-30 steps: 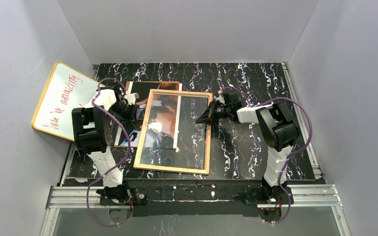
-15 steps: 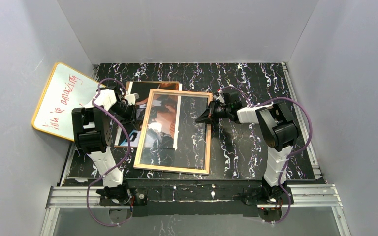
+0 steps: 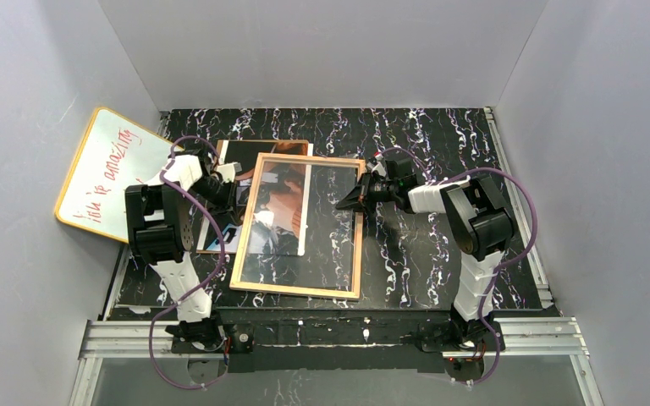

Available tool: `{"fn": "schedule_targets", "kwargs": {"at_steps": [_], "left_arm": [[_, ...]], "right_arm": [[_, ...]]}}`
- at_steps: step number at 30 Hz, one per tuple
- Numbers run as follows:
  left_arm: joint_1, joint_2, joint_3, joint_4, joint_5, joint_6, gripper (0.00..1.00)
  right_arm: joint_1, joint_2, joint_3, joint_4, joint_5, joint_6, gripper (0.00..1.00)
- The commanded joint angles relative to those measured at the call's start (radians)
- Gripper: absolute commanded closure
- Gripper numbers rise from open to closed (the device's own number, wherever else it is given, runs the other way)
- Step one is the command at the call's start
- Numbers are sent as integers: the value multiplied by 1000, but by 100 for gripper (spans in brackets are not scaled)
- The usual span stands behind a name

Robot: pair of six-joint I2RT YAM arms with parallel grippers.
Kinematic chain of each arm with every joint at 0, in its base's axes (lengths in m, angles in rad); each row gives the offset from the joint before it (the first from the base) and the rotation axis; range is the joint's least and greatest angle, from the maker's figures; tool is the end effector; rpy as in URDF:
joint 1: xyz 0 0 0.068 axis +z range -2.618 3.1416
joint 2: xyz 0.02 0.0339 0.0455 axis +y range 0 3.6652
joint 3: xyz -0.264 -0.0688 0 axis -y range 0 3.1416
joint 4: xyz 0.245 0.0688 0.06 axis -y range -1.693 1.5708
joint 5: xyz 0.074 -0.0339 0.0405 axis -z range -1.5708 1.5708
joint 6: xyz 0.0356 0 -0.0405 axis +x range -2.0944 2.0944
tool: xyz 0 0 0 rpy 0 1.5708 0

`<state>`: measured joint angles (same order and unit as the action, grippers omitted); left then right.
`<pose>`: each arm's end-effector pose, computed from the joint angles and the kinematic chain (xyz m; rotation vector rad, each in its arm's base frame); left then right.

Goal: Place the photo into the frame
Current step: Place the photo frame item in the photo frame.

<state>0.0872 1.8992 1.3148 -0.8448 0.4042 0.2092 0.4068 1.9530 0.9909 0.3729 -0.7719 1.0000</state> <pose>0.3575 0.0172 0.1726 0.2182 2.8839 -0.5558 0.3488 0.1773 0.1365 0.2022 2.4373 1.5668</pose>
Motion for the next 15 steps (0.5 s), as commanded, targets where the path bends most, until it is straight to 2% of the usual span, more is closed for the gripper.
{"fn": "schedule_targets", "kwargs": {"at_steps": [1,15], "left_arm": [[-9,9,-9,-21,16,10,98],[-28,11,-13,-19,7,16,98]], "right_arm": [[-6,-55,43,-33,-11,-52,99],[-6,-51,87,-64,-33,-64,99]]}}
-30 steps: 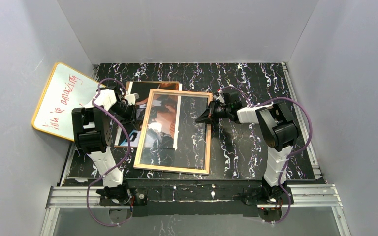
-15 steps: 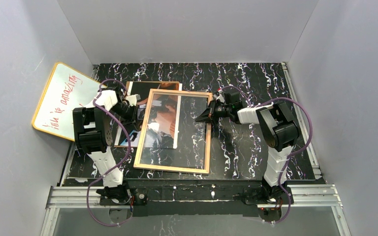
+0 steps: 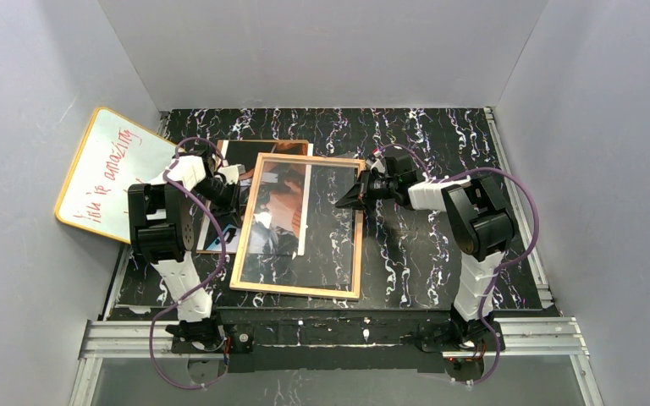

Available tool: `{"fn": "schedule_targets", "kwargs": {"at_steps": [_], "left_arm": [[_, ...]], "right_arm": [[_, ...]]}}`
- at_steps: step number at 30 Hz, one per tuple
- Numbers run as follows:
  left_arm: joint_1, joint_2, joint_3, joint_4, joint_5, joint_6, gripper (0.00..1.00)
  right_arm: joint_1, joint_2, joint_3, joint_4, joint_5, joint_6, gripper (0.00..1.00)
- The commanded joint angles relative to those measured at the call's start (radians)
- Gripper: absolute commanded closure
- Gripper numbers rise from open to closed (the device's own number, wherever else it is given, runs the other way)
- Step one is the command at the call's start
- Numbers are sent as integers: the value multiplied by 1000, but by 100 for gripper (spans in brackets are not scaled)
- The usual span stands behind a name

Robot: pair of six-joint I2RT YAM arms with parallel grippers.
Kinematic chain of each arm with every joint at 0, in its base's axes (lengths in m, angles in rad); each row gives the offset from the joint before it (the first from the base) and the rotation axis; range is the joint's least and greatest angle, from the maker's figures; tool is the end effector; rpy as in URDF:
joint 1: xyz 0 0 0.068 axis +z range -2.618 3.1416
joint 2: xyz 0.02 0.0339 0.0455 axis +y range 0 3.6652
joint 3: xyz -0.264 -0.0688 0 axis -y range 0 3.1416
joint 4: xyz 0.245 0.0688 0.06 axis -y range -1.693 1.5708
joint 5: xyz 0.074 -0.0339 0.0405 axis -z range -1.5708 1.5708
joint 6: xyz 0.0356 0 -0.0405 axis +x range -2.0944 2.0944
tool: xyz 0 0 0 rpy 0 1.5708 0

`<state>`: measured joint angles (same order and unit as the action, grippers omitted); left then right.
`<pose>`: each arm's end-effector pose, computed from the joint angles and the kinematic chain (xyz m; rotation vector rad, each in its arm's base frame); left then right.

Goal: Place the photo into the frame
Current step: Place the photo frame item in the photo frame.

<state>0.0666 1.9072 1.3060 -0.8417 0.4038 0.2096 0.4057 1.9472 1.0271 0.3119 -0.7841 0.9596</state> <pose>0.3569 0.0098 0.1677 0.2457 2.8977 -0.5639 0.3526 0.1788 0.1437 0.1575 2.4462 1.5580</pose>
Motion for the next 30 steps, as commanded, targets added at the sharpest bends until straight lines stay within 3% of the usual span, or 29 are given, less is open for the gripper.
{"fn": "schedule_targets", "kwargs": {"at_steps": [1,30], "left_arm": [[-7,3,-4,-22,5,17,98],[-10,-13,26,-63,35,38,96]], "right_arm": [[-5,-47,56,-9,-21,-26,99],[-19,-27,81,-66,-43,-78,99]]}}
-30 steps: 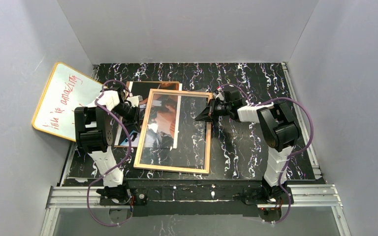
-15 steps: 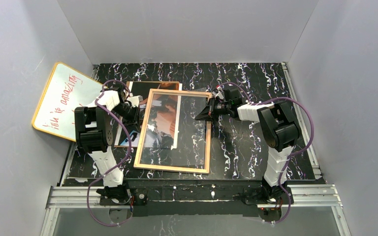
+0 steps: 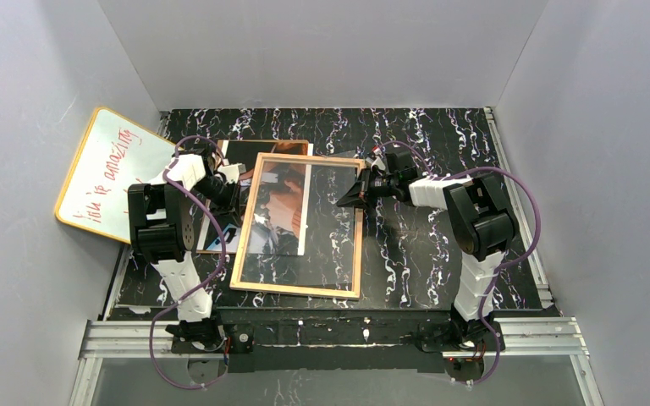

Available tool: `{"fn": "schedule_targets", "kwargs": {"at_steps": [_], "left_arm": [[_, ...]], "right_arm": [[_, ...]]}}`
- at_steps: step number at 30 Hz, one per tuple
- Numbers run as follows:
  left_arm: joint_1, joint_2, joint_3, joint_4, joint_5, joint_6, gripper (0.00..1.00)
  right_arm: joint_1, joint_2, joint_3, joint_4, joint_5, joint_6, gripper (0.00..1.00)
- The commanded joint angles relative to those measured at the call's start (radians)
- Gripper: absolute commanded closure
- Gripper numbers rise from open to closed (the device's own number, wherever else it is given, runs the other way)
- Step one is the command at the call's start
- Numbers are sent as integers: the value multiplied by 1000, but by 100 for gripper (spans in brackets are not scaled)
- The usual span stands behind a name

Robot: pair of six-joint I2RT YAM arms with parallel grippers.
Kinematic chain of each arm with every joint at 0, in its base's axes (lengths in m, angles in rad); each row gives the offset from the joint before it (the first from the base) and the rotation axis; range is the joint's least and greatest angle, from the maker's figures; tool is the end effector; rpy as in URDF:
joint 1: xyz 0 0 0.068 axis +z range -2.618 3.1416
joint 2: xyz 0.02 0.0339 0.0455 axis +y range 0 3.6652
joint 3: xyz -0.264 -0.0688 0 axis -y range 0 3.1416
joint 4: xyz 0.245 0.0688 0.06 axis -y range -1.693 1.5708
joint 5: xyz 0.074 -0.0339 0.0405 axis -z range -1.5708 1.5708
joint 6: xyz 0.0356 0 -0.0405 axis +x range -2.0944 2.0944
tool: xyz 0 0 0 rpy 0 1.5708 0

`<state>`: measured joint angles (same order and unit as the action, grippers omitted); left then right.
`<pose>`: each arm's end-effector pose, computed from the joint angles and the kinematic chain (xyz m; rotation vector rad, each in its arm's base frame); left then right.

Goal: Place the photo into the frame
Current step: Place the photo frame item in the photo frame.

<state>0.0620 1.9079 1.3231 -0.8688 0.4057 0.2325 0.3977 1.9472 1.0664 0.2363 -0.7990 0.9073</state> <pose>0.3574 0.0081 0.1714 0.2831 2.9003 -0.5678 0.3573 0.1778 0.1489 0.1159 2.4647 1.5420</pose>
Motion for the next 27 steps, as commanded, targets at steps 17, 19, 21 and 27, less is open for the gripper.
{"fn": "schedule_targets", "kwargs": {"at_steps": [17,19,21,27], "left_arm": [[-21,10,2,-49,60,50,89],[-26,23,-9,-39,59,47,91],[-28,32,-12,-34,61,45,93],[-32,32,-19,-26,56,48,98]], "right_arm": [[-16,-18,40,24,-32,-14,99],[-16,-16,38,27,-34,-10,99],[-16,-15,37,31,-34,-6,99],[-16,-7,31,47,-31,4,99]]}}
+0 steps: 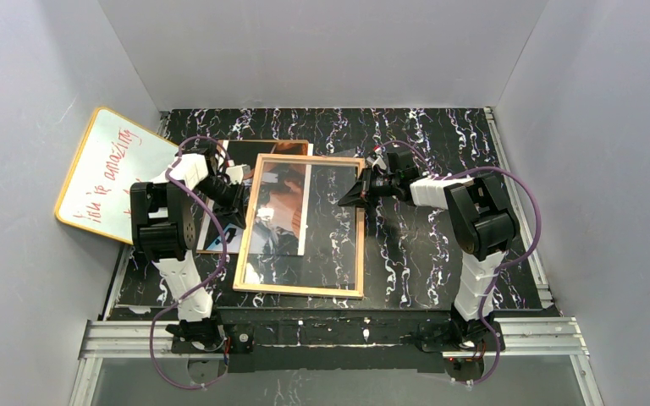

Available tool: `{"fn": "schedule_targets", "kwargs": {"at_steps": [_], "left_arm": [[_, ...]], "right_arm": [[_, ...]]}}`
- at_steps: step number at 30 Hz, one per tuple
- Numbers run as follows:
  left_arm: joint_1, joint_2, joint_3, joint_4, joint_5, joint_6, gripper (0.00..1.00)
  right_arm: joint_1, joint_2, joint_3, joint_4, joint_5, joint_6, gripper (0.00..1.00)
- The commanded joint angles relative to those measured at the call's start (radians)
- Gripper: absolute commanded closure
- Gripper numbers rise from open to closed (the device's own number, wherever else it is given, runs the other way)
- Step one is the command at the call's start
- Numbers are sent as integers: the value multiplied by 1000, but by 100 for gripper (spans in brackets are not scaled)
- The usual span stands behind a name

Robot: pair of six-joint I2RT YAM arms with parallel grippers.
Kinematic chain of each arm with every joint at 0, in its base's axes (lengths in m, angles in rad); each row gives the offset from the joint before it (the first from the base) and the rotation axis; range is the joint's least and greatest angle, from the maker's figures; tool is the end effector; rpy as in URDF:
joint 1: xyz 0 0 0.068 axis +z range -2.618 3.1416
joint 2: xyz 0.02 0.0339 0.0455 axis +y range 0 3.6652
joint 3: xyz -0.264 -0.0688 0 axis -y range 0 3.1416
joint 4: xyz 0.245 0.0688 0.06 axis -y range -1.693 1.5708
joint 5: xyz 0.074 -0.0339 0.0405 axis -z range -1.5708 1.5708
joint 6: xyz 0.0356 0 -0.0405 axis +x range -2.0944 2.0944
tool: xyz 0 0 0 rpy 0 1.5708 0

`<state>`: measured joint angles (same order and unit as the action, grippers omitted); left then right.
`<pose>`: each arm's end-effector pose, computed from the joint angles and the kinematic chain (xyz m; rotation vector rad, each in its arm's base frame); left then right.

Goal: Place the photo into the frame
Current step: Place the photo frame item in the photo frame.

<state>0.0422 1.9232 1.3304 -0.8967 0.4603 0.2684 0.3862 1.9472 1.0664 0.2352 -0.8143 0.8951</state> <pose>0.3568 -0.0008 0.1686 0.3571 2.8977 -0.6575 0.3588 0.1739 0.1490 0.1048 2.4585 1.5488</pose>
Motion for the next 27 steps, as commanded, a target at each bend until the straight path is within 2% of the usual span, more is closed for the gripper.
{"fn": "schedule_targets", "kwargs": {"at_steps": [1,19,27], "left_arm": [[-13,17,-28,3,0,13,99],[-26,22,-48,19,-14,16,100],[-27,23,-47,22,-23,15,100]], "right_arm": [[-4,-6,31,56,-15,21,99],[7,-12,0,159,17,94,99],[18,-67,-23,211,21,89,99]]}}
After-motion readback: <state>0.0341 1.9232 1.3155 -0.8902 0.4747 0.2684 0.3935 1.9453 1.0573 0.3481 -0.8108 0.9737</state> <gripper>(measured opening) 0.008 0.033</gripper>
